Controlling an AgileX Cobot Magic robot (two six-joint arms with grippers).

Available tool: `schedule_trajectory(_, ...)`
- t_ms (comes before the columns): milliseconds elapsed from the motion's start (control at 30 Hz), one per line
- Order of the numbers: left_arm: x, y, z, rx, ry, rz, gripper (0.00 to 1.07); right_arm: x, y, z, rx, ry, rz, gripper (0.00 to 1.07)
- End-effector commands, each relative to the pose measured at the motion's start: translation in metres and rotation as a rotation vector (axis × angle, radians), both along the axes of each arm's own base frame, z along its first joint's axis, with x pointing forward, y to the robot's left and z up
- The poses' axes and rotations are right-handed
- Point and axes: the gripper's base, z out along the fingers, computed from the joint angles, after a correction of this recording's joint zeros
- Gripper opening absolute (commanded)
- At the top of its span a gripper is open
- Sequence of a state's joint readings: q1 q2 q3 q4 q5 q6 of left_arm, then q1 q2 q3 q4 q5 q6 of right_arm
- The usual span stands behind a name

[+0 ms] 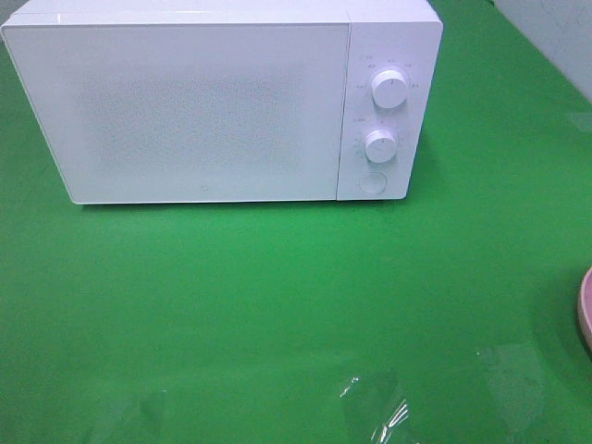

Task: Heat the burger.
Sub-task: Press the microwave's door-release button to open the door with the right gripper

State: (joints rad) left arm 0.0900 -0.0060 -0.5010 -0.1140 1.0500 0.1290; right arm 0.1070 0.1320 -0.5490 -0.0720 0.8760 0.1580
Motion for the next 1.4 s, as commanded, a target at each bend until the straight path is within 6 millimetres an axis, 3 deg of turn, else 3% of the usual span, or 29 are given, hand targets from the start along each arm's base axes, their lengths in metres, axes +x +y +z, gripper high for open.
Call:
schedule_trajectory(33,-0.003,-0.001,0.0,-0.002,-0.029,0.001,1.0,0.012,0.002,0.007,0.006,-0.036,-0.001,0.73)
schedule_trajectory(167,-0.003,-0.001,0.0,-0.002,-0.029,0.001,1.0,0.045,0.006,0.011,0.0,-0.023,0.007,0.73)
schedule_trajectory(267,-0.003,-0.001,0.0,-0.002,-0.029,0.001,1.0,0.05,0.006,0.011,-0.001,-0.021,0.009,0.73)
schedule_trajectory(533,-0.003,-0.001,0.0,-0.002,-0.029,0.001,1.0,0.097,0.012,0.008,-0.006,-0.004,0.022,0.73)
schedule_trajectory(900,-0.003,-0.001,0.0,-0.002,-0.029,0.001,1.0,0.138,0.017,0.0,-0.004,-0.024,0.036,0.73)
schedule_trajectory(1033,-0.003,-0.001,0.0,-0.002,-0.029,0.001,1.0,0.162,0.02,-0.013,-0.03,-0.06,0.057,0.73)
schedule_trajectory(1133,-0.003,-0.001,0.0,-0.002,-0.029,0.001,1.0,0.164,0.02,-0.017,-0.031,-0.069,0.062,0.73)
schedule_trajectory(1400,-0.003,-0.001,0.0,-0.002,-0.029,0.001,1.0,0.181,0.025,-0.051,-0.046,-0.125,0.099,0.73)
